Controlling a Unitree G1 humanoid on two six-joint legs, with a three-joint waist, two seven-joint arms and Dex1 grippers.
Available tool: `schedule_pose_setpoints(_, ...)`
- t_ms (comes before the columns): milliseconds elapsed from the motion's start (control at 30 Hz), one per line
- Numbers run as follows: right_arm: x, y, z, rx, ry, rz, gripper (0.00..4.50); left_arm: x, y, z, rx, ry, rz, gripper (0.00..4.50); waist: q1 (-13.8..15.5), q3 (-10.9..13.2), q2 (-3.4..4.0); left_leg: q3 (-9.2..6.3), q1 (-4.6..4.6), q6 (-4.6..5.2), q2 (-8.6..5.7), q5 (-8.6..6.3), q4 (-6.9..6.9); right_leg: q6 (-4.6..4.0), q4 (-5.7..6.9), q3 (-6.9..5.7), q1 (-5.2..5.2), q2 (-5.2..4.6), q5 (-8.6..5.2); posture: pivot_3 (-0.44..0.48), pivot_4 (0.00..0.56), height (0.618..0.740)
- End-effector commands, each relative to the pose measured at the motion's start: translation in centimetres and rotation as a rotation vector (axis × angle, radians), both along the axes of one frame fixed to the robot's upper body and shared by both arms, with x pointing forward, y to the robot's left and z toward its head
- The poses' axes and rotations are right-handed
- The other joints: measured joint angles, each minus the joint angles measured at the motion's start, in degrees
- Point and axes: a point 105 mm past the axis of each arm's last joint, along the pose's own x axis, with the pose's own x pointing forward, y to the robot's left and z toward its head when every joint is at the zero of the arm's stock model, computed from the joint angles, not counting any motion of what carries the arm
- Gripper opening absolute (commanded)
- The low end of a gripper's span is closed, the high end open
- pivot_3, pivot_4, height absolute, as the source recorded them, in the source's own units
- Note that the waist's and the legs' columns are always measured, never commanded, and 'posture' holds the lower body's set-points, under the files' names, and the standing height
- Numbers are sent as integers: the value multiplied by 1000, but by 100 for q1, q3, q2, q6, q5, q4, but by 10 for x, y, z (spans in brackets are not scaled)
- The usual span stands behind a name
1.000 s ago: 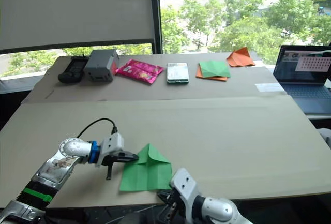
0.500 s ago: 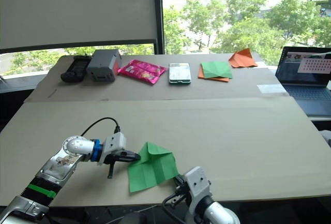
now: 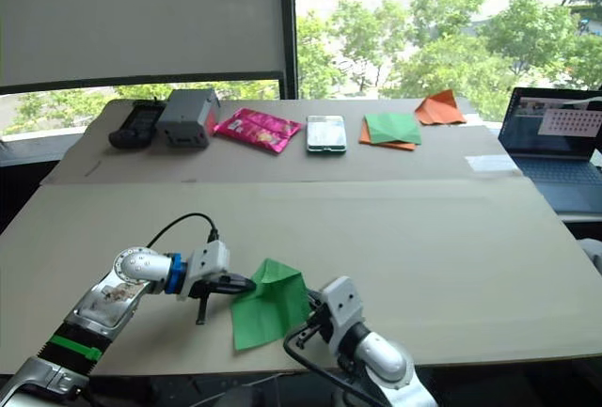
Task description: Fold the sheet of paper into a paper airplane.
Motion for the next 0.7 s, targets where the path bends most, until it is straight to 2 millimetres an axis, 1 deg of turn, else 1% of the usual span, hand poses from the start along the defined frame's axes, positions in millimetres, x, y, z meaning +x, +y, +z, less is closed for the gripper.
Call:
schedule_pose_setpoints(33, 0, 11, 10, 19, -12, 81, 0, -11, 12, -30, 98, 95, 41, 24, 0, -1, 9, 0, 0, 2, -2, 1, 0, 3, 4, 0, 0, 0, 2, 0, 150, 740)
schedule_pose_setpoints(200, 3, 25, 16, -3, -29, 160, 0, -13, 13, -30, 98, 97, 46, 24, -12, 0, 4, -4, 8, 5, -5, 3, 2, 5, 54, -1, -4, 3, 3, 0, 150, 740)
schedule_pose_setpoints(333, 4, 33, 19, -12, -40, 212, 0, -13, 12, -29, 97, 96, 45, 24, -31, -1, 6, -5, 9, 3, -5, 2, 6, 5, 54, -2, -5, 3, 2, 0, 150, 740)
schedule_pose_setpoints(433, 6, 40, 17, -23, -32, 249, 0, -14, 13, -30, 101, 100, 41, 24, -38, -4, 9, -5, 10, 3, -5, 2, 10, 5, 56, -2, -4, 3, 2, 0, 150, 740)
schedule_pose_setpoints(600, 19, 51, 12, -71, -38, 281, 0, -13, 12, -28, 100, 98, 34, 24, -48, -5, 9, -5, 7, 5, -5, 3, 29, 5, 62, -5, -1, 3, 3, 0, 150, 740)
schedule_pose_setpoints(700, 23, 58, 6, -83, -21, 292, 0, -13, 5, -24, 77, 96, 21, 24, -48, -6, 11, -5, 6, 5, -5, 3, 31, 5, 66, -7, 0, 3, 3, 0, 150, 740)
